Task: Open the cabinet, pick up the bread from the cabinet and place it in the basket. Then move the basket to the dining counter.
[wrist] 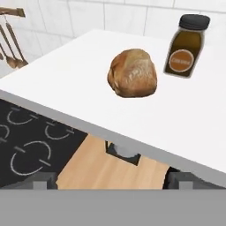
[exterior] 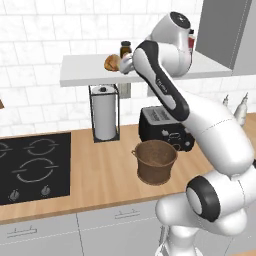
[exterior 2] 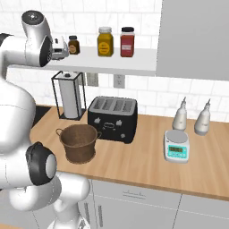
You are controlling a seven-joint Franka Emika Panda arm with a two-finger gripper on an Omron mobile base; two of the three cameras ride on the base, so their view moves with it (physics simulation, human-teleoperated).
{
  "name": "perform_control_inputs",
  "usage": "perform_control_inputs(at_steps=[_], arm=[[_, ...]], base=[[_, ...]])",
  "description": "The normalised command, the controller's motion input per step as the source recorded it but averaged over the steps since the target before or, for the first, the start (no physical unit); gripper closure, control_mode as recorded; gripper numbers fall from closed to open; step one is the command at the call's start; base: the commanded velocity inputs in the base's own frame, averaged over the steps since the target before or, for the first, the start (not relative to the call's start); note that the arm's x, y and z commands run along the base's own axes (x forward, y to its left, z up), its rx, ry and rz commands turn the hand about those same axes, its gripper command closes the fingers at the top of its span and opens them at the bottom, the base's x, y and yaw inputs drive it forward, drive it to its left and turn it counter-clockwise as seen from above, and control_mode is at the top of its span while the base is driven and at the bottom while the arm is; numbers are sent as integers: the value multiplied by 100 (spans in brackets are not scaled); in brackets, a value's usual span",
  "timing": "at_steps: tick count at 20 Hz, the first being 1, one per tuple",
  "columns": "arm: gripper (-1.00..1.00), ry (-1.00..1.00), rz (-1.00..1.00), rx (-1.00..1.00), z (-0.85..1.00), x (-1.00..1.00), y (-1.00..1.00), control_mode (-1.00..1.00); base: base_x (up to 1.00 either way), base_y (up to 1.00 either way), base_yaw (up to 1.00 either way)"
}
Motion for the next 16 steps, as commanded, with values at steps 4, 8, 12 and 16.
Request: perform_control_inputs(at_steps=[4, 8, 12, 16], arm=[[-100, 3, 0, 0, 1, 51, 4, -100], [-100, 0, 0, 0, 4, 48, 18, -100], [-100, 0, 0, 0, 7, 48, 9, -100], [-100, 4, 0, 0, 2, 25, 0, -100]], base=[[0, 0, 0], [0, 0, 0], [0, 0, 0], [0, 0, 0]])
